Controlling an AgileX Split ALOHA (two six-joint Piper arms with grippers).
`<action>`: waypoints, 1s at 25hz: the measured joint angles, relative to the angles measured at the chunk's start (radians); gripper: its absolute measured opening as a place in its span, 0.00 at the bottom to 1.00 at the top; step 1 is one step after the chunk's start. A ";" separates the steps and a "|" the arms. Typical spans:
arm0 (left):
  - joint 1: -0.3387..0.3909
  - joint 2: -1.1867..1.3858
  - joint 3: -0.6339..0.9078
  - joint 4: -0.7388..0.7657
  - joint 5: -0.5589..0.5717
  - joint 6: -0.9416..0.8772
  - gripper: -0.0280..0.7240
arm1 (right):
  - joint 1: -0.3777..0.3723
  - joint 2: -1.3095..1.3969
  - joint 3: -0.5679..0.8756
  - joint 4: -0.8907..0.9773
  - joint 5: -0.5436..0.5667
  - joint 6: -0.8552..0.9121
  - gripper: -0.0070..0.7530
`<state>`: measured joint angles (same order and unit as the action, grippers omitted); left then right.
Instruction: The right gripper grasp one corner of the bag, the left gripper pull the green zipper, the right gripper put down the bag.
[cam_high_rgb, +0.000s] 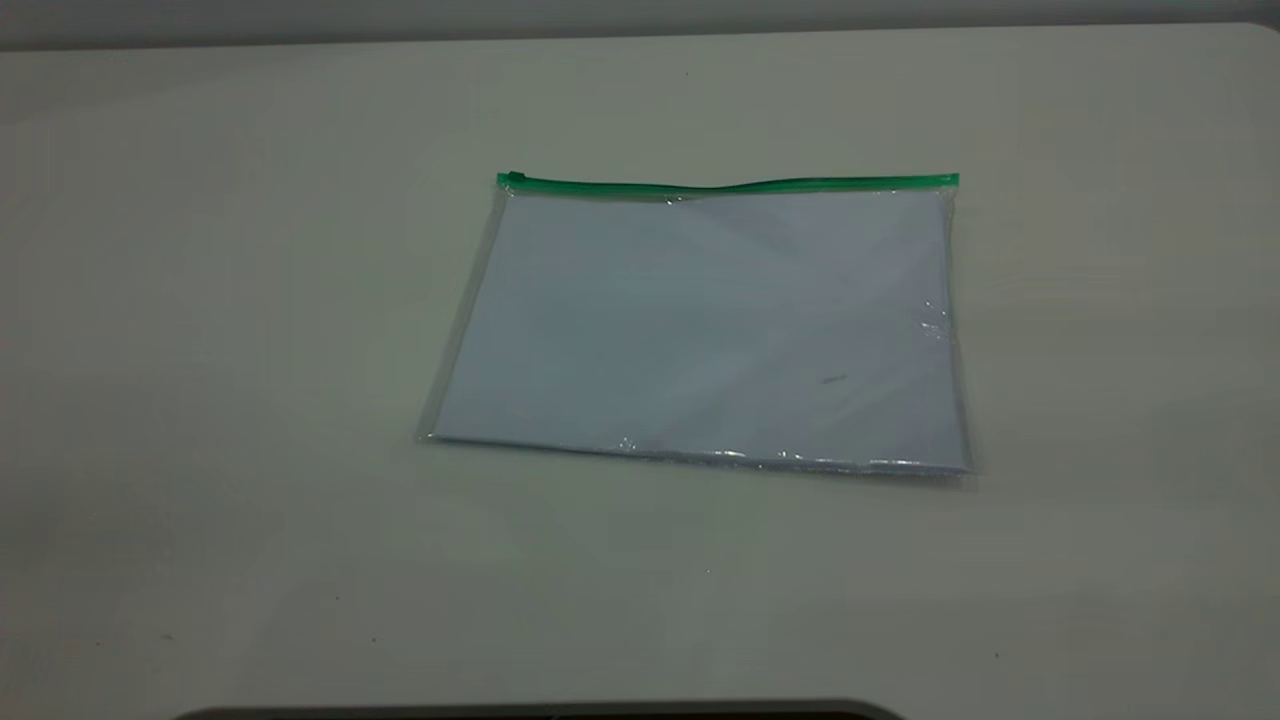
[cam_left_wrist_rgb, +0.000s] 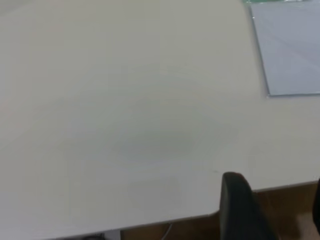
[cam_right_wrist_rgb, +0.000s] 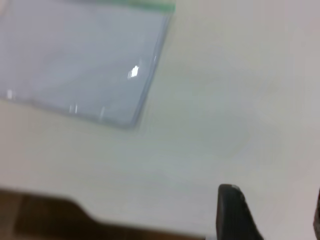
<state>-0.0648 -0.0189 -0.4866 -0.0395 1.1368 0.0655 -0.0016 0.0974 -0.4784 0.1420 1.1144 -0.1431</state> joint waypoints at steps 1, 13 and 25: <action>0.017 0.000 0.000 0.000 0.000 0.000 0.59 | -0.001 -0.039 0.000 0.001 0.002 0.000 0.56; 0.052 0.000 0.000 0.000 0.000 0.000 0.59 | -0.001 -0.113 0.000 0.004 0.016 0.000 0.56; 0.052 0.000 0.000 0.000 0.000 0.000 0.59 | -0.001 -0.113 0.000 0.004 0.015 0.000 0.56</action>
<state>-0.0130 -0.0189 -0.4866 -0.0395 1.1368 0.0655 -0.0028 -0.0158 -0.4784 0.1456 1.1295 -0.1431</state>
